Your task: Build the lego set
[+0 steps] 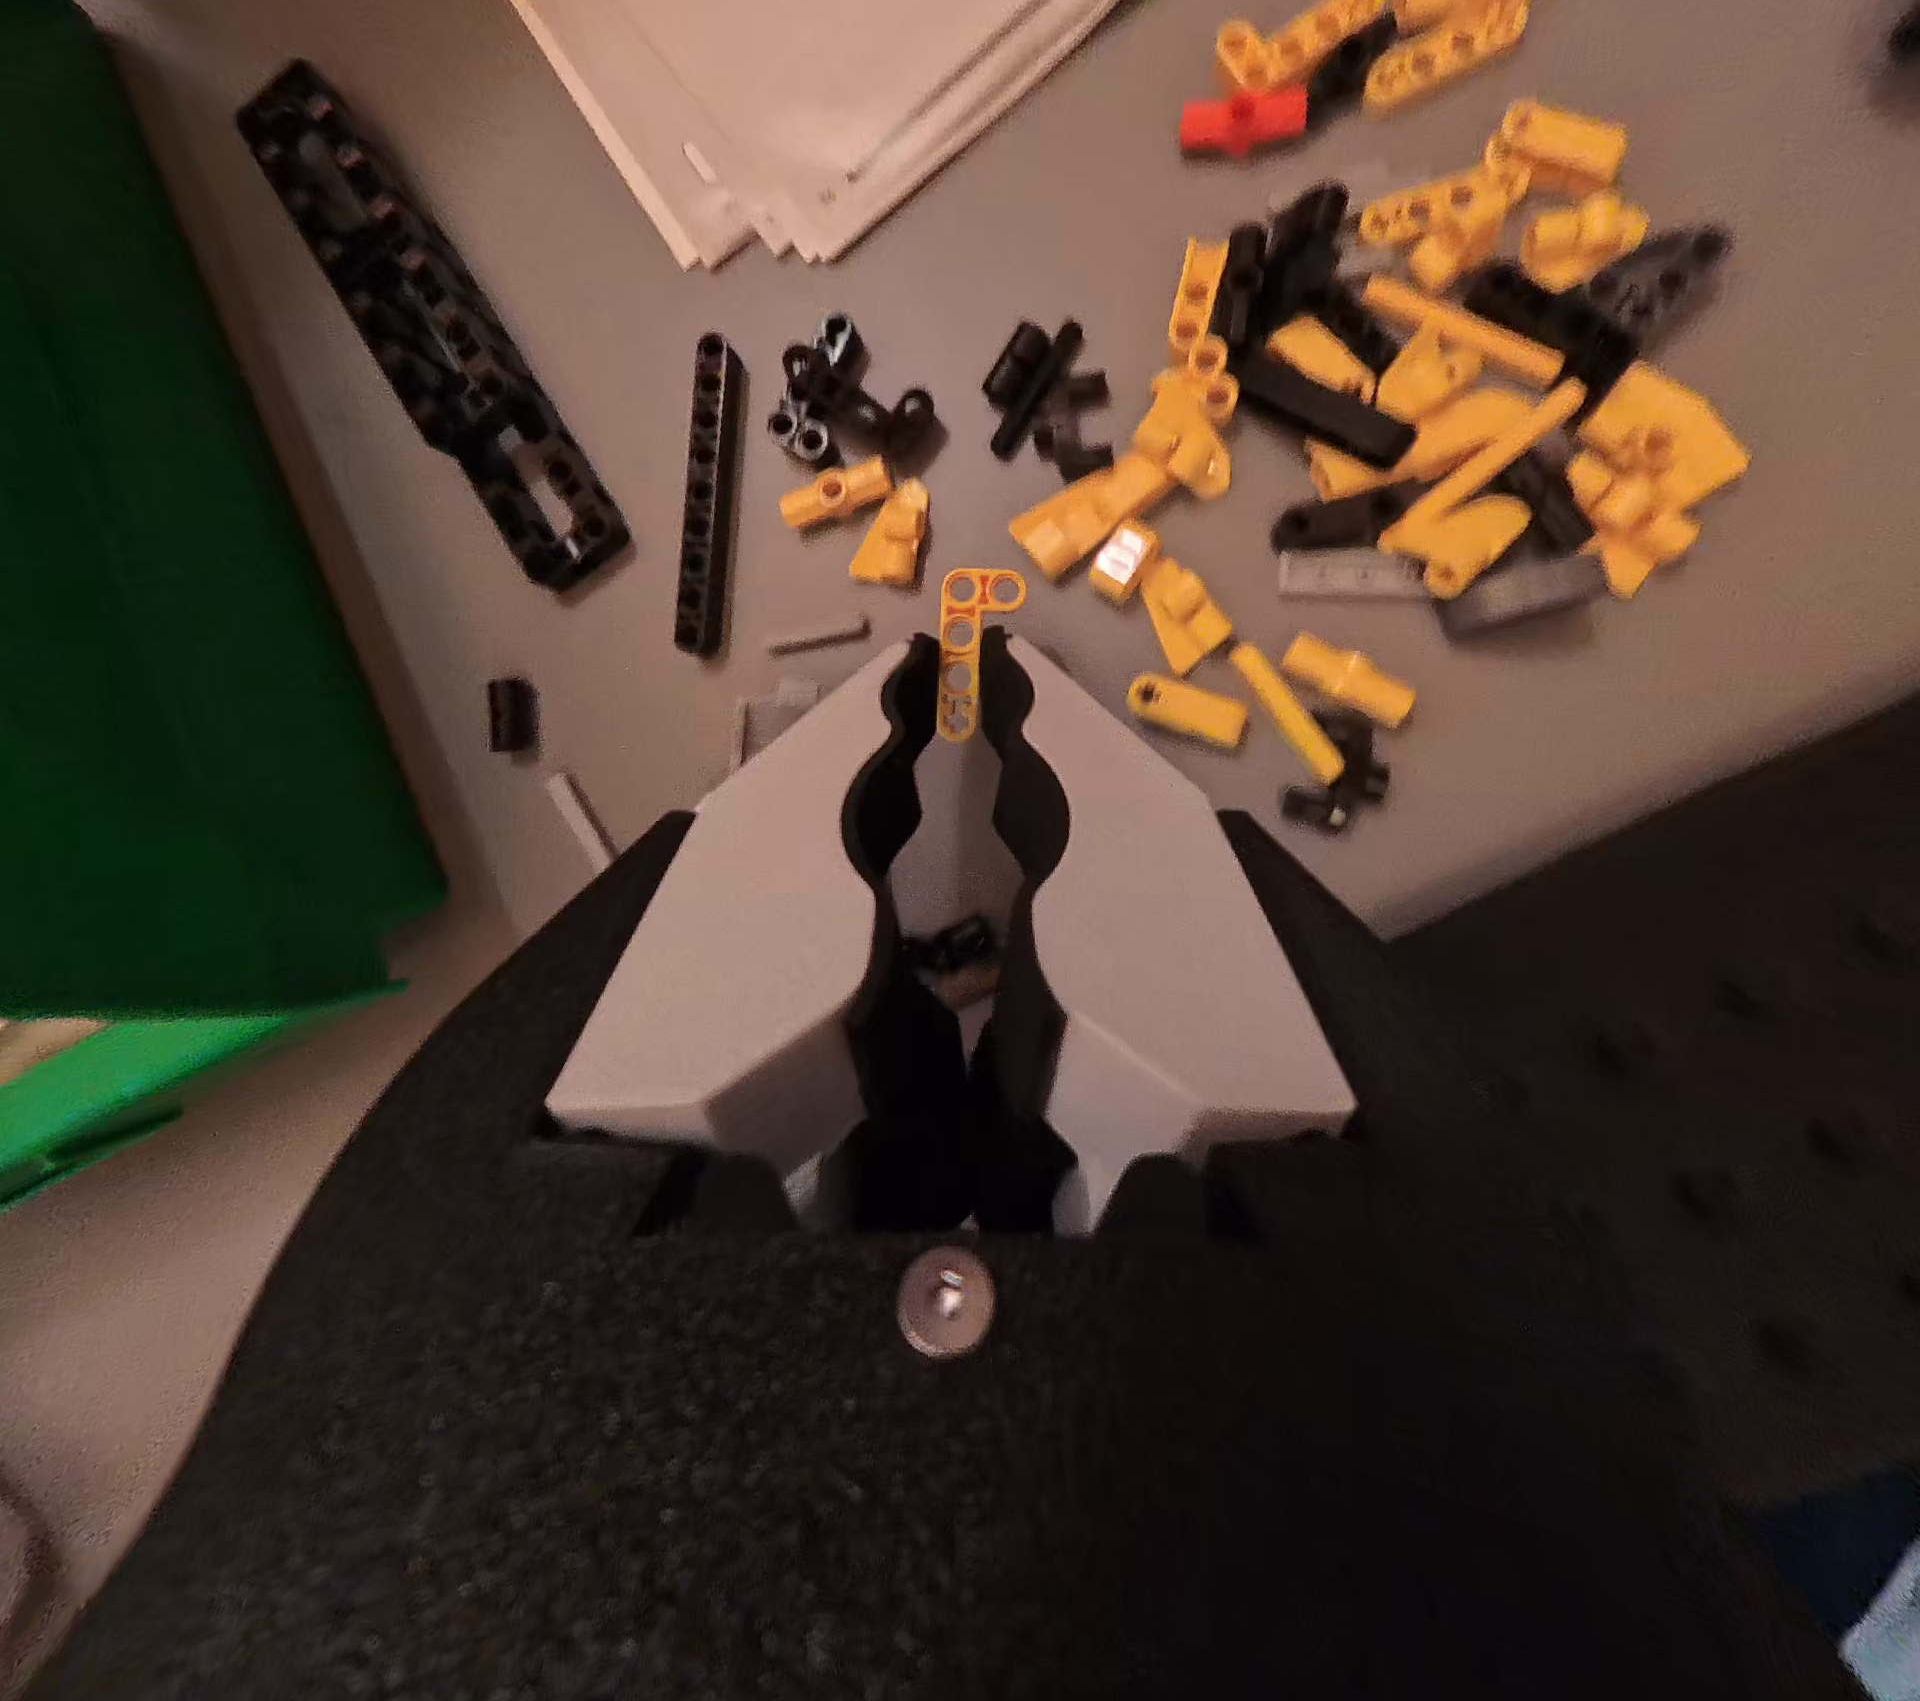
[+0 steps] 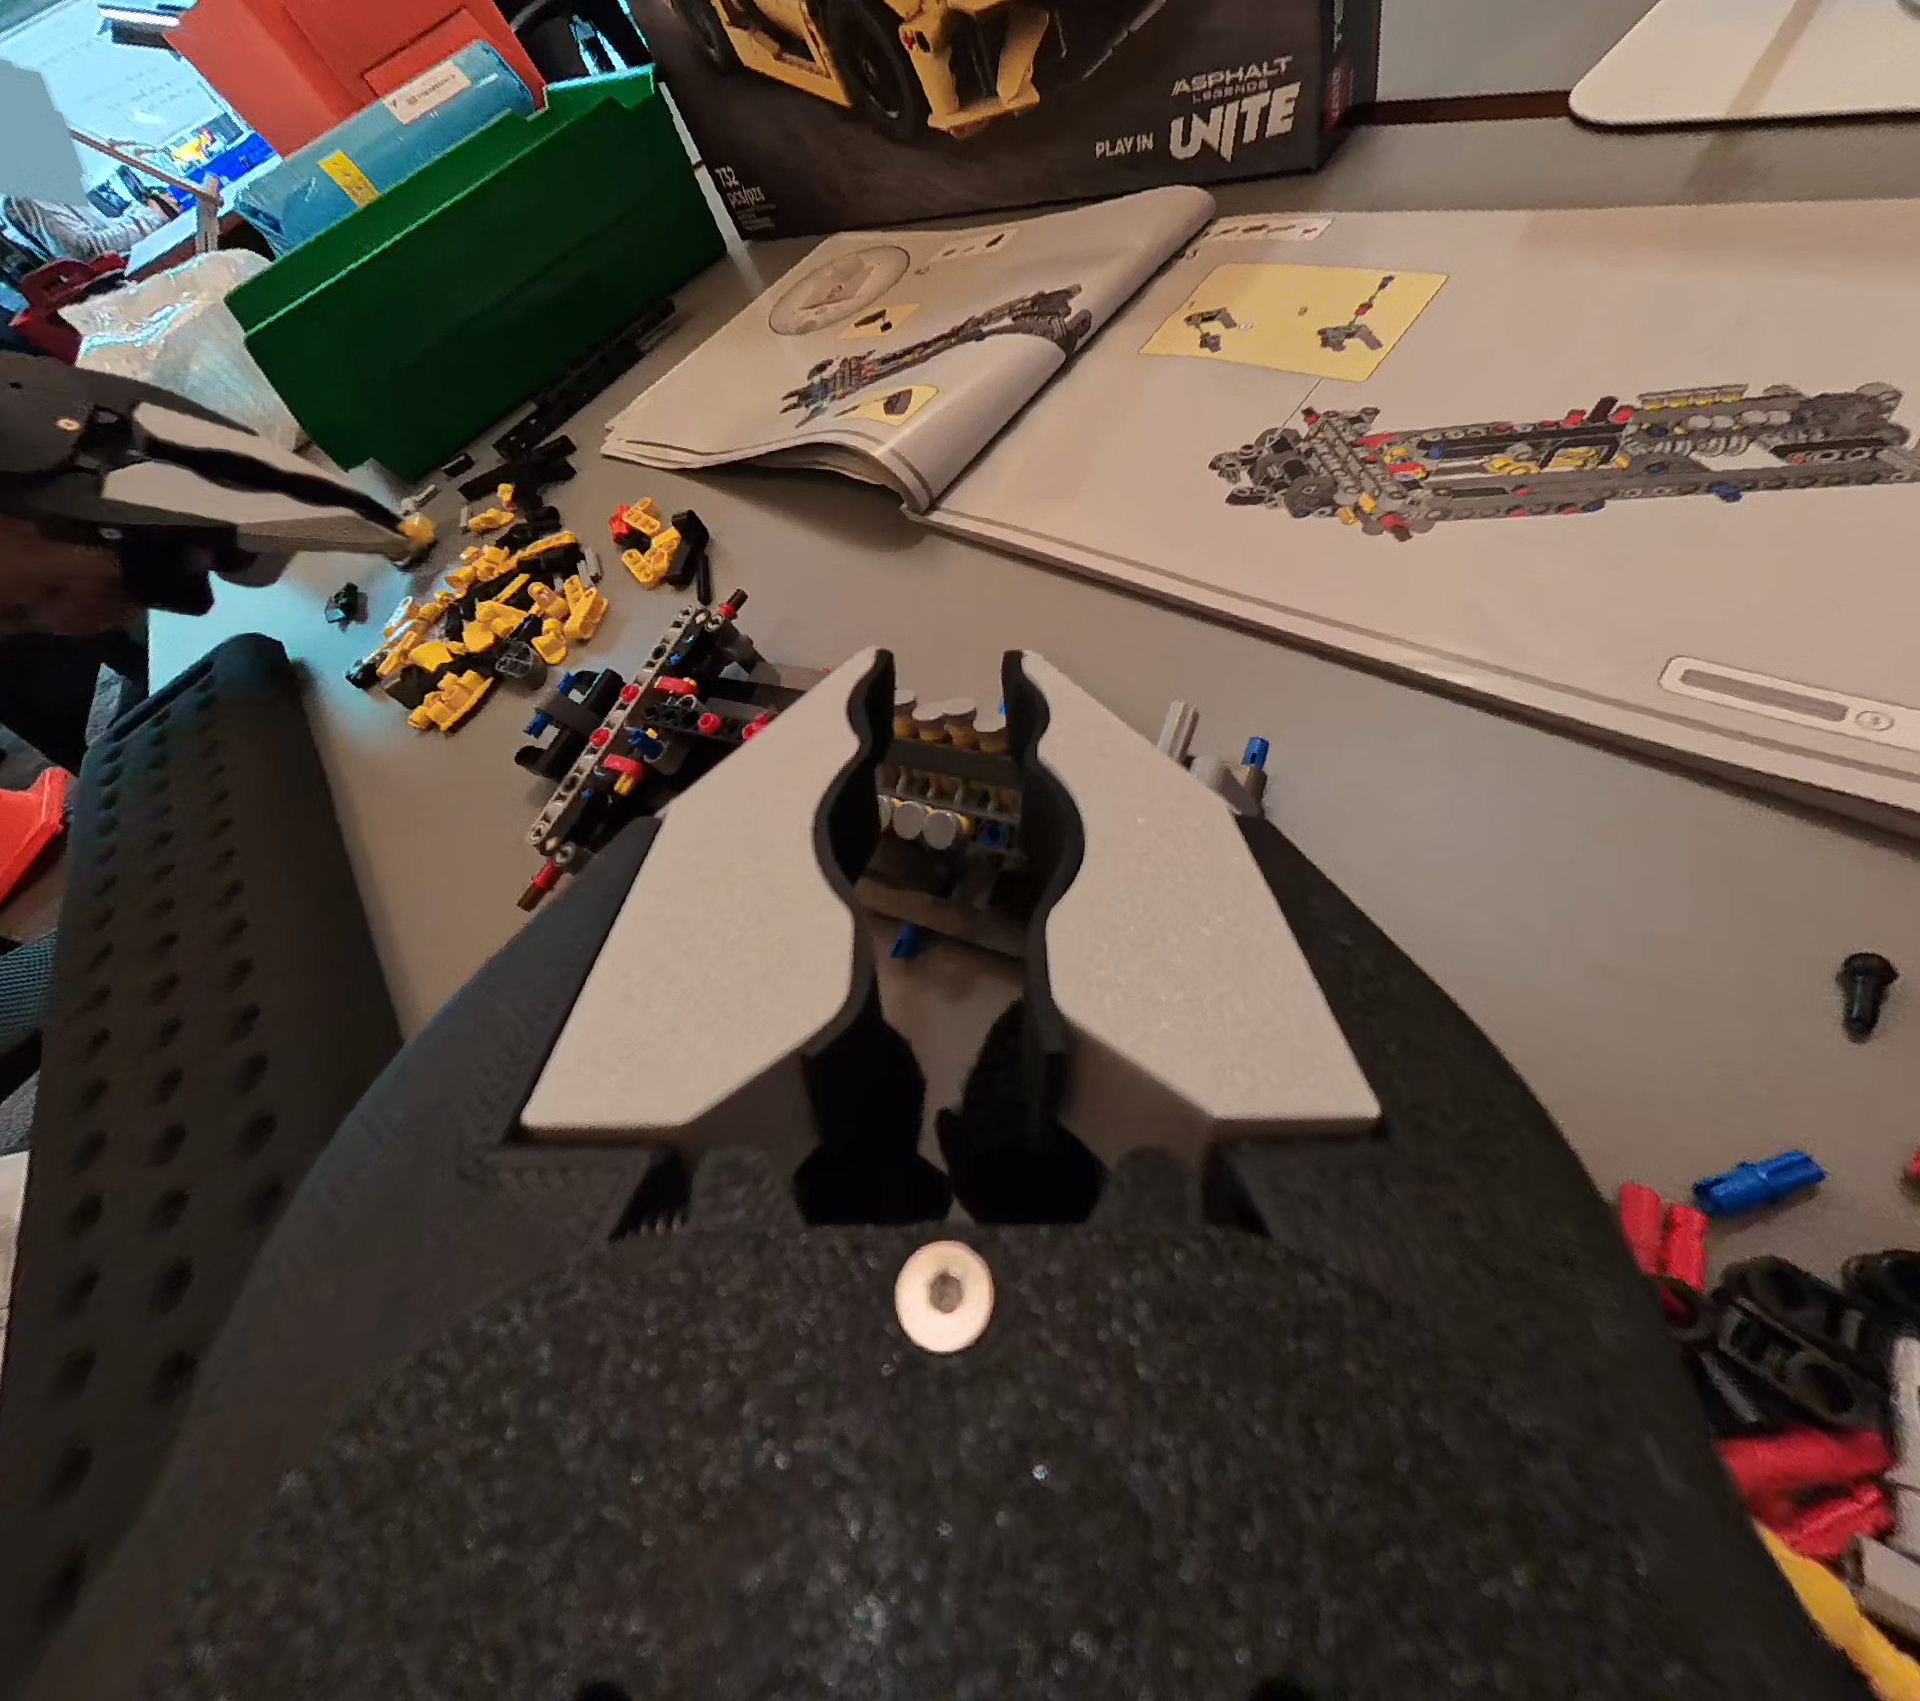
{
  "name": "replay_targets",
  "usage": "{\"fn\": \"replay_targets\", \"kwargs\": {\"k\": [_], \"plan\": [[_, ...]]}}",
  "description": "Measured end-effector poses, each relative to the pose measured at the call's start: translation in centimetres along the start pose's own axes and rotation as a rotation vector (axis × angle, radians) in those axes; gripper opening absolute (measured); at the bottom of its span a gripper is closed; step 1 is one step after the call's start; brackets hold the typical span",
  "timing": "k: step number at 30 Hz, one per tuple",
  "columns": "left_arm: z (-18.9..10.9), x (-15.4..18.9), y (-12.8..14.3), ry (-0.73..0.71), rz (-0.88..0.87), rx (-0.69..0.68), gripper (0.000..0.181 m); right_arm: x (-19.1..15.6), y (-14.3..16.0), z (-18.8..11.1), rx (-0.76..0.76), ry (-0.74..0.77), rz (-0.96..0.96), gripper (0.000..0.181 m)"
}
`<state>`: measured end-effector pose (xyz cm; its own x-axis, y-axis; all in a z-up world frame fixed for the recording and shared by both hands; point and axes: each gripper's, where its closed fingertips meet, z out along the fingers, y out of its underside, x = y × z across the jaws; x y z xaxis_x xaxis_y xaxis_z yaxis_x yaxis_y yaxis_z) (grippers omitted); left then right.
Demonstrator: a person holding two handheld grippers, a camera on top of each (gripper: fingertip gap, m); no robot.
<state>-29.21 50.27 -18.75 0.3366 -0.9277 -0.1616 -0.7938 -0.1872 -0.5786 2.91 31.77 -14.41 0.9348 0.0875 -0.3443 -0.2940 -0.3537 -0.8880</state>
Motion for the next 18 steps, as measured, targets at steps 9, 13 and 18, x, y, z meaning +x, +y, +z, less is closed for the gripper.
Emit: {"fn": "replay_targets", "kwargs": {"k": [9,13,18], "plan": [[3.2,3.7,-5.4,0.118,0.060,0.049,0.007,0.2,-0.3,-0.1,0.016,-0.006,0.009,0.019],[4.9,2.5,-6.4,0.080,0.053,0.014,0.006,0.2,-0.2,-0.1,0.013,-0.004,0.008,0.019],[6.9,2.1,-6.7,0.107,0.032,-0.045,0.007,0.2,-0.3,-0.3,0.021,-0.005,0.011,0.019]]}}
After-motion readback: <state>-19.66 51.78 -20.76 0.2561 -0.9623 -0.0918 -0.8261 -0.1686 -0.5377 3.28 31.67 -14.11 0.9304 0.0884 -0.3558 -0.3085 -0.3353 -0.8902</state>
